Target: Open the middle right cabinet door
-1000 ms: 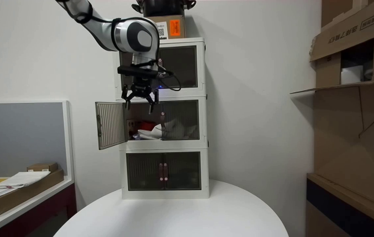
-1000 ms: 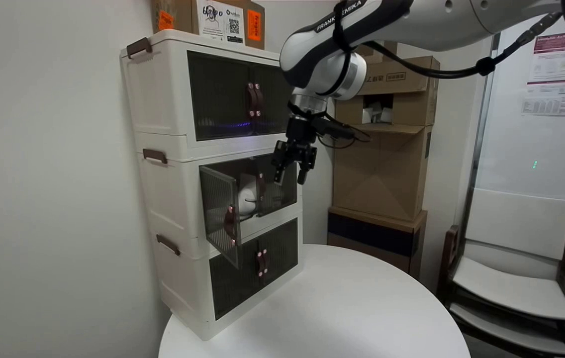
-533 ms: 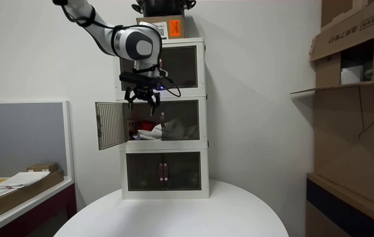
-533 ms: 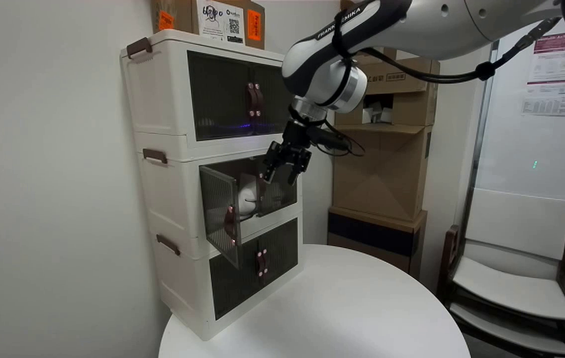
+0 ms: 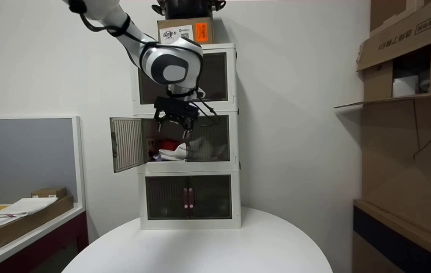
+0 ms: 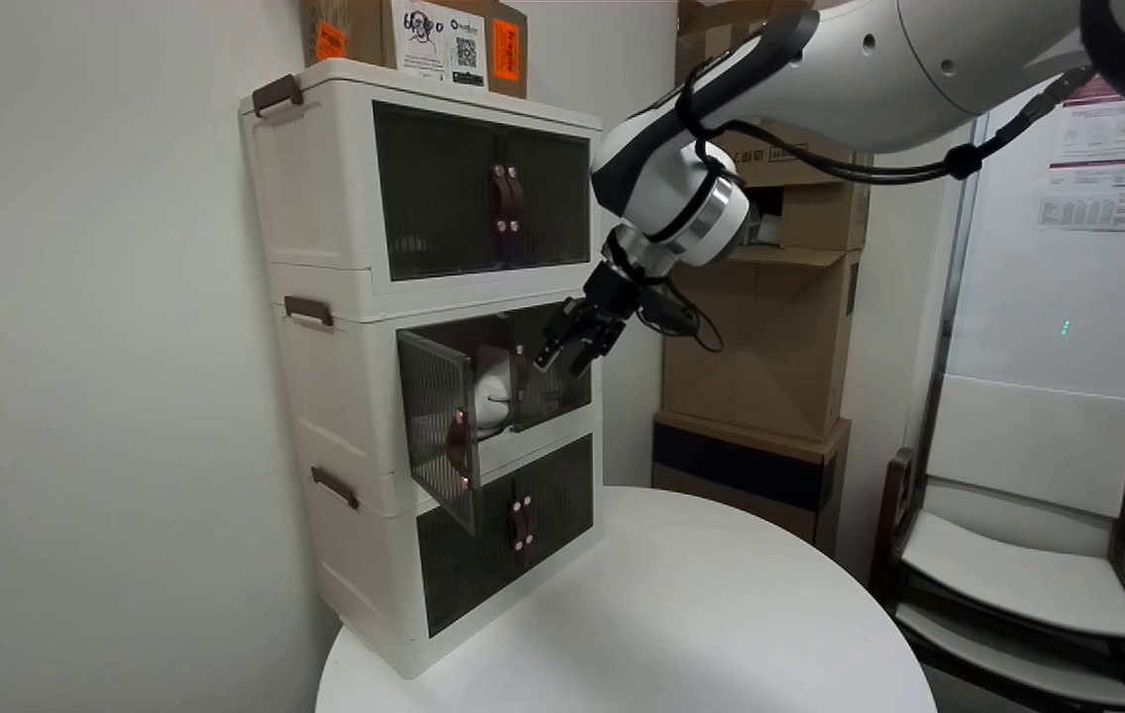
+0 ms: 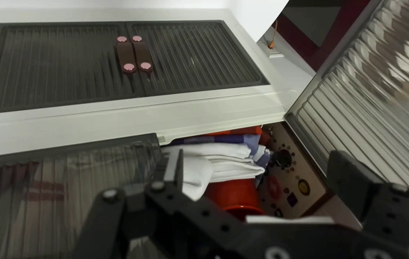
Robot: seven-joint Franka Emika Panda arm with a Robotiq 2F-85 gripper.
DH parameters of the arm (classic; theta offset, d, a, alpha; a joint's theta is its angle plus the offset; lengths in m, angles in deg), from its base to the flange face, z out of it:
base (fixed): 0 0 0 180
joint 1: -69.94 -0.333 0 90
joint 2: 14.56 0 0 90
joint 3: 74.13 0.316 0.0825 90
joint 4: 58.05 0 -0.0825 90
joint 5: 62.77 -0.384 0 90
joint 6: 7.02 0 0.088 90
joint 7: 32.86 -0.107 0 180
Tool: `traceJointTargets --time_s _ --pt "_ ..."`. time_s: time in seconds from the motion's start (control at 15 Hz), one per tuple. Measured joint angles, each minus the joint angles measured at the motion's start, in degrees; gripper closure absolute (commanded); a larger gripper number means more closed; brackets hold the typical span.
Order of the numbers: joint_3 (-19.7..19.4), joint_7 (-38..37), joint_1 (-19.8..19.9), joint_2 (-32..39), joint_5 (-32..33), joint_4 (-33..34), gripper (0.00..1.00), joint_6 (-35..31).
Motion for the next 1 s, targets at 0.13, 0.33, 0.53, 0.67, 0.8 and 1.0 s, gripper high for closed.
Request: traceJointTargets --time_s 0.13,0.33,0.53,0.67,0.8,1.0 --pt "-0.1 4.4 0.8 0.6 -3.0 0.0 0.0 -0.7" --pt "-0.1 10.6 1.7 1.5 -8.9 0.1 0.0 -1.8" --pt "-0.2 15.9 2.2 3.3 -14.4 1.3 0.0 -1.8" --pt "-0.2 17.7 2.4 5.1 -16.2 2.9 0.0 -1.8" --pt "-0.2 18.7 2.5 7.1 -16.8 4.9 0.0 -1.8" --pt "-0.1 19.8 2.5 10.2 -16.9 8.6 0.0 -1.7"
